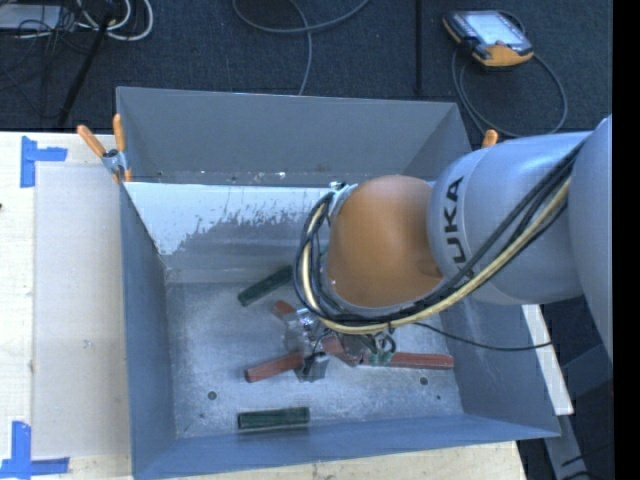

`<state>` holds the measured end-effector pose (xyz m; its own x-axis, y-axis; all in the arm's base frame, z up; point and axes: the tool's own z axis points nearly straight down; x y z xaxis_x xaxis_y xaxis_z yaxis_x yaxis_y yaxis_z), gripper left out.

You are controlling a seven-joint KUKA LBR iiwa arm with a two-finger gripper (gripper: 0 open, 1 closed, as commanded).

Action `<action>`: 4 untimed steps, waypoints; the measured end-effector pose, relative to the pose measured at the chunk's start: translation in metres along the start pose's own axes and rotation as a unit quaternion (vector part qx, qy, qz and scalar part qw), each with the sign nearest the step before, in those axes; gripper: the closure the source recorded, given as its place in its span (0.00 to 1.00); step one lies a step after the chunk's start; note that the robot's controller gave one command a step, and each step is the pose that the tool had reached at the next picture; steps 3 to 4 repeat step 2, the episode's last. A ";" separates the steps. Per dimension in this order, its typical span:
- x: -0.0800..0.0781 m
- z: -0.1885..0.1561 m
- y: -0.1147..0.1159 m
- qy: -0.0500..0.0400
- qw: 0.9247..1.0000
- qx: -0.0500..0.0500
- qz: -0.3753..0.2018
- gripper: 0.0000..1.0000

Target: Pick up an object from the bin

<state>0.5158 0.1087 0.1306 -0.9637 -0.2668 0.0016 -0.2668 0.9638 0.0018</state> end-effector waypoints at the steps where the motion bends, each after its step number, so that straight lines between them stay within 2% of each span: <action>1: 0.007 -0.057 0.005 0.002 0.999 0.001 -0.034 1.00; 2: -0.006 -0.127 0.017 -0.001 1.000 0.001 -0.022 1.00; 4: -0.006 -0.127 0.017 -0.001 1.000 0.001 -0.022 1.00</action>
Offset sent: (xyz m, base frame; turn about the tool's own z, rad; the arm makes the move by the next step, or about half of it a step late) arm 0.0008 0.0183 0.1274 -0.0473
